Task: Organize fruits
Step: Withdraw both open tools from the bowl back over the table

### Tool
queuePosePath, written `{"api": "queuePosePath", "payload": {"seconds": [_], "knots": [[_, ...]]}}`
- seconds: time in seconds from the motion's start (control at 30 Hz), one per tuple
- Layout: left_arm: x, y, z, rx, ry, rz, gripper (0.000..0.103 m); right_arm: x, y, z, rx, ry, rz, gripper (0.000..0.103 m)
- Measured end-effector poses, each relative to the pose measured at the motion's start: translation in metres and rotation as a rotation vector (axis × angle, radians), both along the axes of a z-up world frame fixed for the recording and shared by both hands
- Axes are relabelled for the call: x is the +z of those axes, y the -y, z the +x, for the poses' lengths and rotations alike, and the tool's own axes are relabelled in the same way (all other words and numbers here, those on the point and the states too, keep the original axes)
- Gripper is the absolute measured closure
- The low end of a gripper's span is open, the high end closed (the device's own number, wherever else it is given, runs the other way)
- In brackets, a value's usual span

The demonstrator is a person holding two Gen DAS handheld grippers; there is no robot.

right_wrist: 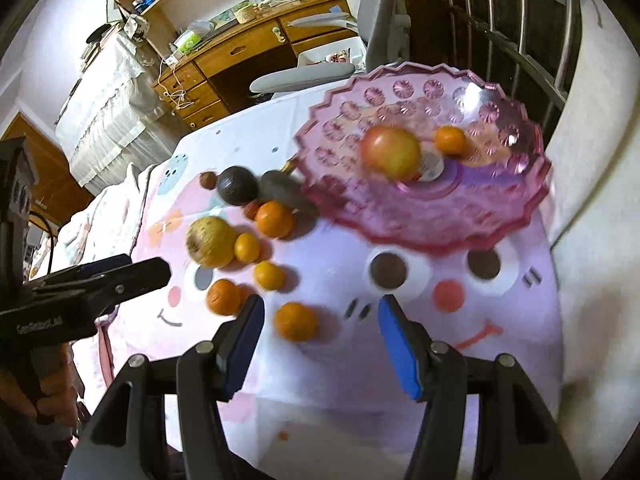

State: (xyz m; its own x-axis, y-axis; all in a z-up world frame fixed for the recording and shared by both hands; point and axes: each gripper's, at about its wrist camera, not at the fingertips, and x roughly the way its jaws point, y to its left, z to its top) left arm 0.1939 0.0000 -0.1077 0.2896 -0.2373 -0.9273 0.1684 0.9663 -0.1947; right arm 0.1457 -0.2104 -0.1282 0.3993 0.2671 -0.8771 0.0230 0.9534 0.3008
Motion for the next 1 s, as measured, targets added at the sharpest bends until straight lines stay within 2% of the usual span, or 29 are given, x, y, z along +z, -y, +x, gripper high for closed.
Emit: {"api": "queuePosePath", "payload": {"seconds": [0.23, 0.5, 0.67, 0.87, 1.0], "knots": [[0.011, -0.055, -0.024, -0.05, 0.025, 0.008, 0.011, 0.011, -0.047, -0.03, -0.08, 0.027, -0.035, 0.043], [0.02, -0.098, -0.032, -0.111, 0.055, 0.025, 0.011, 0.006, -0.079, -0.056, -0.194, 0.038, -0.058, 0.043], [0.021, -0.111, -0.027, -0.154, 0.05, 0.026, 0.011, -0.001, -0.092, -0.065, -0.242, 0.035, -0.101, 0.043], [0.013, -0.114, -0.008, -0.216, 0.007, 0.049, 0.011, -0.012, -0.102, -0.067, -0.253, 0.026, -0.189, 0.043], [0.004, -0.108, 0.01, -0.25, -0.023, 0.073, 0.009, -0.019, -0.1, -0.063, -0.248, 0.03, -0.188, 0.043]]}}
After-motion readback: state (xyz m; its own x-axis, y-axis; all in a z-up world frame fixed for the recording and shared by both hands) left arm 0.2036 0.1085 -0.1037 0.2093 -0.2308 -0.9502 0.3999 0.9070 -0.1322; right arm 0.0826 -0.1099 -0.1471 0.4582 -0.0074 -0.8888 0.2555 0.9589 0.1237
